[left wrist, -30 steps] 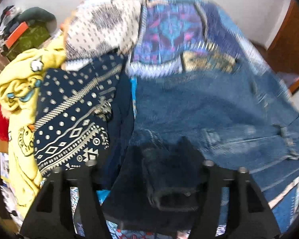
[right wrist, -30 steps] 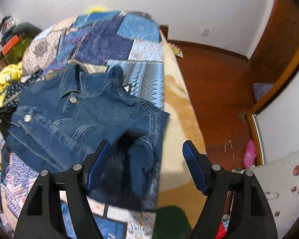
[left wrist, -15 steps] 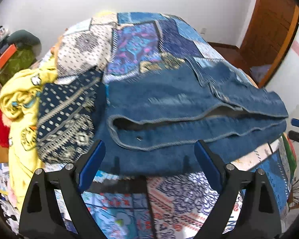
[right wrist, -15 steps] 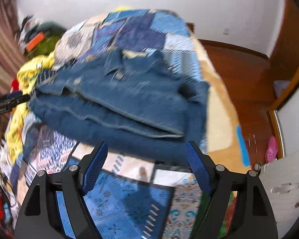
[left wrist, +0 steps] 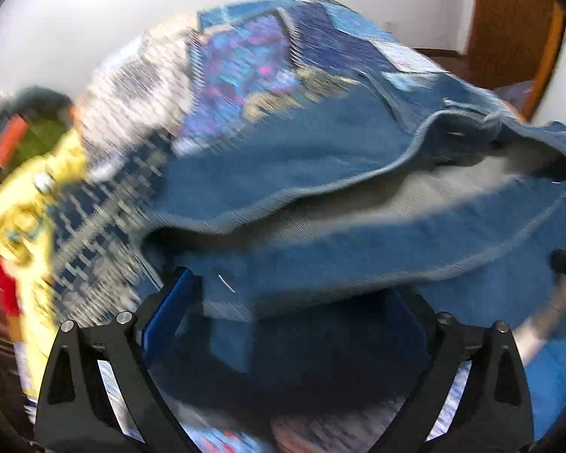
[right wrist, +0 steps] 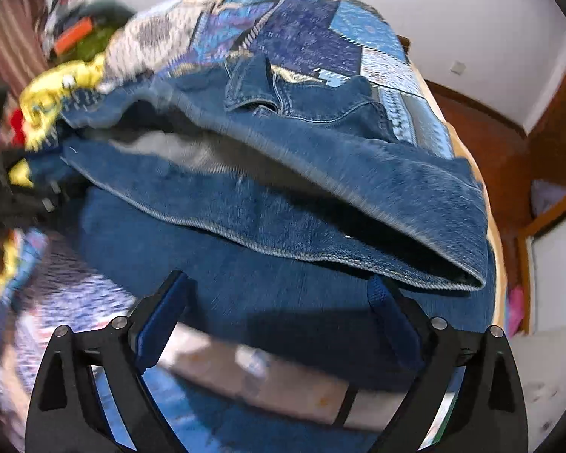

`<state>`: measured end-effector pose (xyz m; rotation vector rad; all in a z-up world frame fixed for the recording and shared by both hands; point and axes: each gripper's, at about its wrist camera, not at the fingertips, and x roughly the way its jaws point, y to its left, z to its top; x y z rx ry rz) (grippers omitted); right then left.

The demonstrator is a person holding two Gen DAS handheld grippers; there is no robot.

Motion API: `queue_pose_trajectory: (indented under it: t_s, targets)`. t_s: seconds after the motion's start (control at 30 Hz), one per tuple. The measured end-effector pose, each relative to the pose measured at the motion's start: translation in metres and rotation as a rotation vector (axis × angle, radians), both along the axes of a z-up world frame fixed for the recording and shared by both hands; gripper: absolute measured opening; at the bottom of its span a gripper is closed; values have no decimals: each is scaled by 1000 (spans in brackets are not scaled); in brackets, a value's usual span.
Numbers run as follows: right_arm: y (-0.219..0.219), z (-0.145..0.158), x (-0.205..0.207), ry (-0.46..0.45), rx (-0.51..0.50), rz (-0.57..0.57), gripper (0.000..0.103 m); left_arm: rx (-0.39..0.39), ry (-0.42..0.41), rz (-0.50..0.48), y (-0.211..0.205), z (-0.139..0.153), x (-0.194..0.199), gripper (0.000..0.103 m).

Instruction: Fold large clothes

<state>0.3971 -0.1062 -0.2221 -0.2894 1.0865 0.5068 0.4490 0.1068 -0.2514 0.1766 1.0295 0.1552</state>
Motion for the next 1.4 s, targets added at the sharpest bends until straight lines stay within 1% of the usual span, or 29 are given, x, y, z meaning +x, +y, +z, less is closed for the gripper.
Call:
queue_pose_trajectory:
  t_s: [0.03,0.1,0.17,0.2,0.23,0.27,0.3,0.33,0.37,0.43,0.47,0.57,0.6,0.63,0.73,0.8,0.87,0.93,0.97,1.0,1.07,1.17,1.27,1.33,1.4]
  targets:
    - [3,-3,7,-2,-16,9,94,27,5,7,3,0,12,98]
    - [7,-4,27,1,-36,3,93,8,11,13,10,4,31,95]
    - [8,3,51,-46,-65,-68,92,-21,-24,40,19,23,50,92]
    - [5,13,65,-102,-70,-131,92,-24,-56,59,22,34,54,92]
    - [1,23,73,-139,-46,-179,92,-20,-122,97,28,53,58,92]
    - [-4,33,78,-164,-12,-218,92,-24,-161,118,34,65,59,92]
    - [-10,43,81,-189,22,-261,92,-49,-206,138,41,81,58,92]
    - [-19,56,84,-212,79,-313,94,-71,-227,147,45,89,57,93]
    - [-23,63,83,-216,117,-327,94,-110,-250,157,53,101,52,93]
    - [-32,78,77,-217,207,-334,94,-144,-260,161,61,111,44,94]
    - [-33,82,74,-219,226,-330,94,-154,-258,159,66,112,39,95]
    - [-27,87,59,-213,243,-284,94,-171,-219,137,73,103,25,96]
    - [-23,85,56,-206,244,-265,94,-172,-197,124,74,97,21,96]
    - [-16,82,48,-191,245,-232,94,-167,-157,110,75,86,16,96]
    - [8,66,40,-160,234,-156,94,-155,-74,100,76,55,5,96]
    - [27,53,36,-140,209,-103,94,-182,1,109,81,30,-1,95]
    - [44,39,30,-108,186,-63,94,-201,53,121,85,10,-5,96]
    - [56,25,32,-71,173,-40,94,-198,78,133,89,-4,-9,96]
    - [60,18,32,-51,167,-31,94,-184,88,144,92,-13,-13,96]
    - [63,9,32,-32,151,-27,94,-197,79,146,96,-17,-18,97]
    - [62,-1,28,-24,107,-27,94,-251,56,160,107,-19,-27,98]
    - [52,-12,24,-37,41,-27,94,-280,46,193,121,-20,-39,98]
    - [25,-11,22,-40,46,-52,94,-306,31,237,134,-20,-53,98]
    - [1,-6,21,-58,34,-99,93,-338,21,258,141,-19,-63,98]
    - [-16,0,16,-60,69,-109,94,-380,18,291,148,-20,-72,98]
